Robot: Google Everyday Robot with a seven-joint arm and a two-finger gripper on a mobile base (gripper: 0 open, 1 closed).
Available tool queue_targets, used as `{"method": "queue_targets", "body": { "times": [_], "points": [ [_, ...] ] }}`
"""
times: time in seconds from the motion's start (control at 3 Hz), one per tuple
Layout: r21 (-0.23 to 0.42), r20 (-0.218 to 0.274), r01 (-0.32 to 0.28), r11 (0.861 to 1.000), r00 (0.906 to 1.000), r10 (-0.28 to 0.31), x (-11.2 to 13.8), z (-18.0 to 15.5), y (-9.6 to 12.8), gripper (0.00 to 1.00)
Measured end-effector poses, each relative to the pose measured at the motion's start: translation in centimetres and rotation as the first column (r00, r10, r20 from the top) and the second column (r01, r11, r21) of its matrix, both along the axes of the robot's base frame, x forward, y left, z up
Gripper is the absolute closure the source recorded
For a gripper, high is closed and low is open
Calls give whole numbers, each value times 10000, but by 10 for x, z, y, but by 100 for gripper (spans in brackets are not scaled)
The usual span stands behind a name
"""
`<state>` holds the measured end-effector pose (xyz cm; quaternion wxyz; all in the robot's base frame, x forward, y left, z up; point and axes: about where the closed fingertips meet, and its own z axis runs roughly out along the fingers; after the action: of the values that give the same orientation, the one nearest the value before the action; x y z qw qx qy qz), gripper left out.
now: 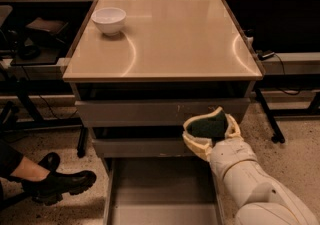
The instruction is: Pick sponge from bottom drawer and place on counter
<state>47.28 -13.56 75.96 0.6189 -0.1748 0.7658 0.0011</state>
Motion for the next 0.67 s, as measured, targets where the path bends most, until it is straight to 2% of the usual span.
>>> {"method": "queue_targets", "body": {
  "times": [0.33, 0.67],
  "points": [
    [-316, 529, 261, 9992, 9983, -244, 17, 42, -1, 100],
    [-334, 654, 461, 9984, 9969, -439, 61, 99, 7, 100]
  ]
}}
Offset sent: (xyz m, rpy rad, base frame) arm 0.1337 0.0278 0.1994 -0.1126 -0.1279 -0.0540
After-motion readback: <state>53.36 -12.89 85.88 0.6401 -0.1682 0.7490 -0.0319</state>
